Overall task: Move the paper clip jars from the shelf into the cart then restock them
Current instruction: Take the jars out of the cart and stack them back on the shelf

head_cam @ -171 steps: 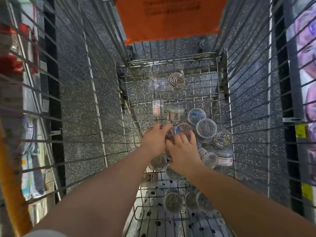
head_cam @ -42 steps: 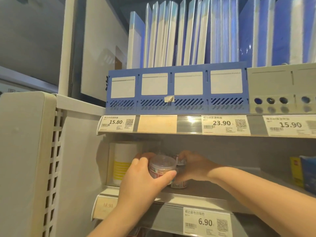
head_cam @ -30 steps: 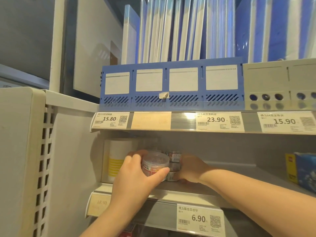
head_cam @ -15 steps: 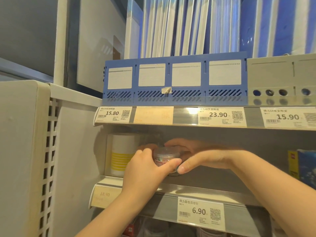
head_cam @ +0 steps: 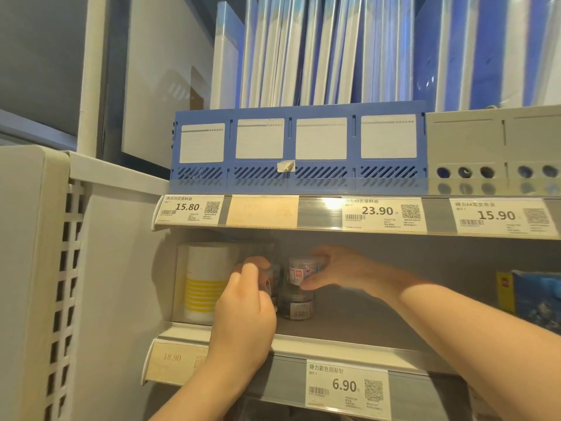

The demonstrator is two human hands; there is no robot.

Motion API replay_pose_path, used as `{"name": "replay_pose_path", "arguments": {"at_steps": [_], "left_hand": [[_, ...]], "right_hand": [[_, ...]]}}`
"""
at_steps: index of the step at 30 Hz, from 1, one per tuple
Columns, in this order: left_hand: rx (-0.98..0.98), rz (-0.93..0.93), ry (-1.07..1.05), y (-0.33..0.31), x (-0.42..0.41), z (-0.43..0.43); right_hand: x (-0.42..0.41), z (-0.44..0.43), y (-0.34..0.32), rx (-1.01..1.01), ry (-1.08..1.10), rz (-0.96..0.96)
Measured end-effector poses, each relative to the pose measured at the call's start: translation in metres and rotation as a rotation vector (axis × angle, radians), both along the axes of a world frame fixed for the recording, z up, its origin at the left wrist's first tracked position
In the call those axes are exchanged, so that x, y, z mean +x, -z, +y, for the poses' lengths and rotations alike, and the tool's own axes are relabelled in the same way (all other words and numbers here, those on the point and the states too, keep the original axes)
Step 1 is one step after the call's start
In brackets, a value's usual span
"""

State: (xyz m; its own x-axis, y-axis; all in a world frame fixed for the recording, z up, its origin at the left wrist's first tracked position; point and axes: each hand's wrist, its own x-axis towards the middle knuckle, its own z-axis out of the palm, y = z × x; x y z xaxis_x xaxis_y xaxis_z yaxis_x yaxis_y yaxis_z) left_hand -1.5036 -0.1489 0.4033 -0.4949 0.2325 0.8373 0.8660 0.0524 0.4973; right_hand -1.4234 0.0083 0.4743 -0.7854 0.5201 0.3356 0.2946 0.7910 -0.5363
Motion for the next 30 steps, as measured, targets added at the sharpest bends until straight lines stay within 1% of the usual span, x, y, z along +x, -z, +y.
{"name": "replay_pose_path", "arguments": {"at_steps": [4,7,12,21,25,28,30], "left_hand": [[0.041,0.038,-0.027,0.002,-0.005,0.0],[0.047,0.042,-0.053,0.003,-0.005,0.0],[0.044,0.044,-0.048,0.004,-0.007,0.002],[0.042,0.022,-0.035,0.002,-0.002,0.001],[0.001,0.017,-0.027,0.003,-0.002,-0.001],[-0.085,0.016,-0.037,0.001,0.002,-0.003],[-0.143,0.013,-0.041,-0.002,0.003,-0.004]], "right_hand": [[-0.017,0.008,0.013,0.005,0.027,-0.014],[-0.022,0.01,0.02,-0.01,0.028,0.037],[-0.023,0.005,0.026,0.019,0.004,0.12],[-0.022,0.002,0.031,0.005,-0.003,0.15],[-0.02,-0.001,0.03,-0.004,-0.01,0.142],[-0.015,-0.006,0.028,-0.001,-0.033,0.111],[-0.01,-0.009,0.026,0.048,-0.021,0.07]]}}
